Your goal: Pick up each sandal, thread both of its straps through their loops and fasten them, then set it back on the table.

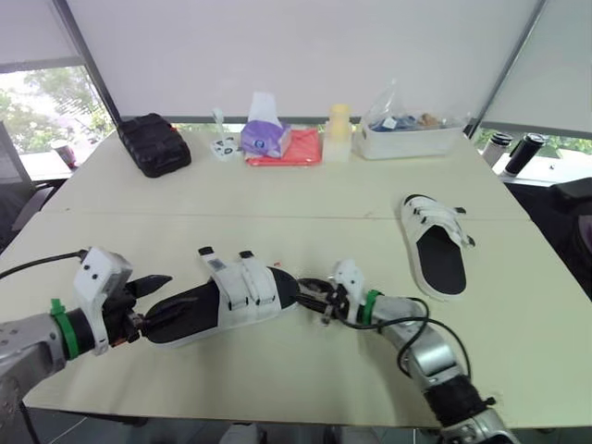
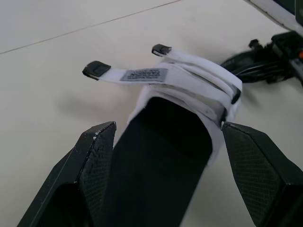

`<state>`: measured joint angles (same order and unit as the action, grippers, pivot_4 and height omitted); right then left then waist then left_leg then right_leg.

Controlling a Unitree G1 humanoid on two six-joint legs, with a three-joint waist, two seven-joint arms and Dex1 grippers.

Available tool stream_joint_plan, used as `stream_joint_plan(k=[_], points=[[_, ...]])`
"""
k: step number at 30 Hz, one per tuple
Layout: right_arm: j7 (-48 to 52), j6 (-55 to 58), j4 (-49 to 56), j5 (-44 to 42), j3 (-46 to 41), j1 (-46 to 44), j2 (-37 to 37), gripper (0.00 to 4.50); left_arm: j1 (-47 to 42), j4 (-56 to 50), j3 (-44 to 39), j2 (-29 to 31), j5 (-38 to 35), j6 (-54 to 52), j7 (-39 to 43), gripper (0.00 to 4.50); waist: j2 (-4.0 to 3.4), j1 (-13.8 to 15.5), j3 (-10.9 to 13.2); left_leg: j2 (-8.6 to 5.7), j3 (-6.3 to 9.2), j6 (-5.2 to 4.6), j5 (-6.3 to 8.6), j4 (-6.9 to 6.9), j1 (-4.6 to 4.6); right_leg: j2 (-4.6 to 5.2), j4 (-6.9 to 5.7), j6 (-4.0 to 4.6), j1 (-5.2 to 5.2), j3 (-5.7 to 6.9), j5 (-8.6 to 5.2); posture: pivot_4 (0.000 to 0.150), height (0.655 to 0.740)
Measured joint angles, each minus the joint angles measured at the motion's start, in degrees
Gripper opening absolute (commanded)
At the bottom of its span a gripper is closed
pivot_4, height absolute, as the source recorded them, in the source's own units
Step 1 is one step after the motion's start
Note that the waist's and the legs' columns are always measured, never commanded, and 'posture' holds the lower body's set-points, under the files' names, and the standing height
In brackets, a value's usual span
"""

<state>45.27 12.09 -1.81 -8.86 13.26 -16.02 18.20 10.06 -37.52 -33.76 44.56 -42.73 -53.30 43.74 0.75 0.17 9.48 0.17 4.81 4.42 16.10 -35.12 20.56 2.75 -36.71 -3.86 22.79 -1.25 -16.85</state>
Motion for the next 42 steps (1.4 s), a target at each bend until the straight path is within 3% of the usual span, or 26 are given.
stream_joint_plan(k=[4,7,16,22,29,32,37,38,42], points=[[-0.4,6.3,5.6,-1.5,-2.0,0.7,3.8,4.34,3.5,-1.4,-0.1,-2.1,-3.2,-0.9,-1.6,3.69,0.11,-1.0,0.5,0.11,-0.03,0.0,0.0,0.0,0.15,-0.13,0.0,-0.04,0.14,0.01,0.03,0.15,0.74],[0.5,11.6,11.4,-3.9,-4.9,0.9,7.9,4.34,4.0,-1.0,0.5,-3.6,-7.1,-3.0,-2.9,3.69,0.07,-1.2,0.5,0.1,-0.02,-0.01,-0.01,-0.13,0.75,-0.17,-0.19,-0.36,0.73,0.03,0.21,0.15,0.74],[4.3,23.6,26.2,-12.5,-8.7,2.5,16.9,4.34,-2.6,12.0,6.0,-4.8,-11.0,-5.6,-4.2,3.69,0.2,-1.0,0.7,-0.15,0.04,-0.01,-0.01,-0.23,0.82,-0.17,-0.31,-0.35,0.78,0.15,0.21,0.15,0.74],[4.8,27.7,30.9,-15.7,-10.0,3.9,20.2,4.34,-8.4,15.8,11.7,-4.5,-13.5,-7.8,-2.1,3.69,0.27,-1.0,0.7,-0.21,0.04,-0.02,-0.01,-0.27,0.84,-0.16,-0.32,-0.37,0.76,0.19,0.22,0.15,0.74],[2.9,28.2,31.4,-16.3,-10.3,5.0,20.5,4.34,-16.4,21.3,16.6,-8.7,-14.3,-7.7,-2.7,3.69,0.27,-1.0,0.7,-0.22,0.02,-0.02,-0.01,-0.41,0.84,-0.18,-0.43,-0.38,0.74,0.21,0.23,0.15,0.74],[1.7,27.6,31.5,-16.1,-10.2,5.6,20.4,4.4,-19.7,24.3,17.9,-10.5,-14.1,-7.5,-2.9,2.83,0.28,-1.0,0.8,-0.23,0.03,-0.04,0.01,-0.58,0.91,-0.19,-0.47,-0.4,0.7,0.29,0.24,0.15,0.74],[0.5,26.2,31.4,-14.8,-9.4,6.2,20.4,4.4,-21.5,26.3,20.0,-11.9,-13.9,-7.2,-2.9,0.29,0.28,-1.0,0.8,-0.25,0.03,-0.14,0.06,-0.78,0.93,-0.18,-0.51,-0.43,0.66,0.28,0.26,0.15,0.74],[0.5,26.1,31.4,-14.7,-9.2,6.2,20.4,4.4,-21.7,26.2,20.3,-12.1,-14.0,-7.3,-2.9,0.05,0.28,-1.0,0.8,-0.25,0.03,-0.15,0.07,-0.81,0.93,-0.18,-0.53,-0.44,0.65,0.29,0.26,0.15,0.74],[0.2,25.4,31.4,-14.4,-9.2,6.4,20.4,4.4,-22.3,25.9,20.8,-12.8,-14.1,-7.9,-4.4,0.05,0.28,-0.9,0.8,-0.27,0.04,-0.16,0.07,-0.93,0.92,-0.15,-0.54,-0.5,0.58,0.27,0.29,0.15,0.74]])
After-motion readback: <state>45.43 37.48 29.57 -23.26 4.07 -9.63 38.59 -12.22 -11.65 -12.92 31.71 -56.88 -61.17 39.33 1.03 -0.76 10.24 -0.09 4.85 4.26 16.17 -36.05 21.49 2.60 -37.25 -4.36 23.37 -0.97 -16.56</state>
